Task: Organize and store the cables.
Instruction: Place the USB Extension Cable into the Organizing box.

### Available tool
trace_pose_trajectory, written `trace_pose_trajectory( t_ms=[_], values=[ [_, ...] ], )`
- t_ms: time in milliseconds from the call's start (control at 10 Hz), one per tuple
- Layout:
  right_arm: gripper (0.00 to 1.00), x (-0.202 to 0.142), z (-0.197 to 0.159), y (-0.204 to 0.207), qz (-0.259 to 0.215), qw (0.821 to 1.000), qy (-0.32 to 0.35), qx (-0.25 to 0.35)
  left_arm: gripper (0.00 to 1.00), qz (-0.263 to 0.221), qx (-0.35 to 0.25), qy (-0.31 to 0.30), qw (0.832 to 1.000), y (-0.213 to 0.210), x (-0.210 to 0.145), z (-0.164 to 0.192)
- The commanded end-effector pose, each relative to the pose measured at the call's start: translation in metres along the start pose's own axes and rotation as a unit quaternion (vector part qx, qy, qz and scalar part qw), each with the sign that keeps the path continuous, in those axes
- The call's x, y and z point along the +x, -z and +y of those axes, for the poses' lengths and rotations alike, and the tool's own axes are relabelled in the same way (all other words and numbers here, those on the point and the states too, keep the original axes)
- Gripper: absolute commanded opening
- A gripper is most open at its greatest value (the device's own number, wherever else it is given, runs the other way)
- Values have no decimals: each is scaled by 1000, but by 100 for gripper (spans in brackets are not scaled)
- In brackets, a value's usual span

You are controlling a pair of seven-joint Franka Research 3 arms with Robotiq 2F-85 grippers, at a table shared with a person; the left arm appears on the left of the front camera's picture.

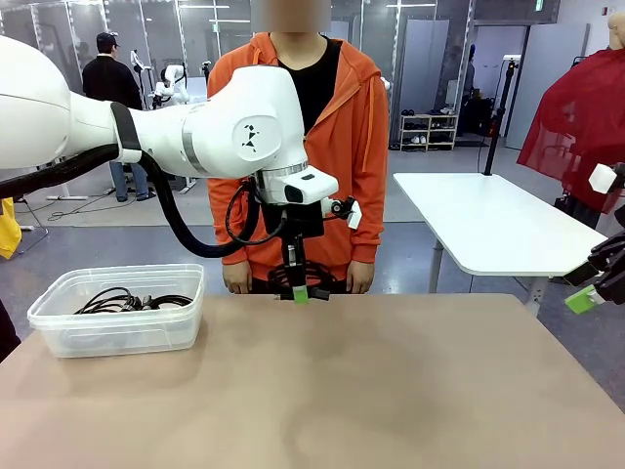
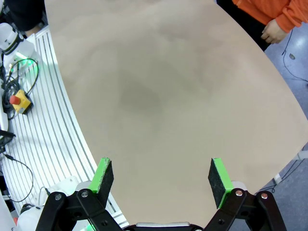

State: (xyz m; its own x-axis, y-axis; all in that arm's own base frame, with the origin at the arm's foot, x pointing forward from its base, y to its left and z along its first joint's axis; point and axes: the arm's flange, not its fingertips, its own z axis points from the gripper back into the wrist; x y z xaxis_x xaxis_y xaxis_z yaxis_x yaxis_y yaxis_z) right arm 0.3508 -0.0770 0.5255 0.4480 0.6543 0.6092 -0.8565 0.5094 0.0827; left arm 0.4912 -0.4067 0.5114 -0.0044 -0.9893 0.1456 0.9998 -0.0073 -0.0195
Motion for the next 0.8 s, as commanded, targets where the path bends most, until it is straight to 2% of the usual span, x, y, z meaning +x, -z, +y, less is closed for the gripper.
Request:
trace_pose_trajectory(
  t_ms=[0,100,200,400,500,700],
  values=[
    [100,-1,1,-1,6,1000,-3,-3,16,0,0,0,1000,0,0,0],
    [100,-1,1,-1,6,1000,-3,-3,16,-5,15,12,1000,0,-32,25],
    [100,-1,1,-1,6,1000,-3,-3,16,-41,29,-1,999,-7,-71,37],
    [100,-1,1,-1,6,1000,-3,-3,16,-54,78,31,995,-10,-146,38],
    [100,-1,1,-1,6,1000,-3,-3,16,-66,107,47,991,-9,-174,41],
    [100,-1,1,-1,6,1000,-3,-3,16,-73,125,46,988,-7,-223,44]
  ],
)
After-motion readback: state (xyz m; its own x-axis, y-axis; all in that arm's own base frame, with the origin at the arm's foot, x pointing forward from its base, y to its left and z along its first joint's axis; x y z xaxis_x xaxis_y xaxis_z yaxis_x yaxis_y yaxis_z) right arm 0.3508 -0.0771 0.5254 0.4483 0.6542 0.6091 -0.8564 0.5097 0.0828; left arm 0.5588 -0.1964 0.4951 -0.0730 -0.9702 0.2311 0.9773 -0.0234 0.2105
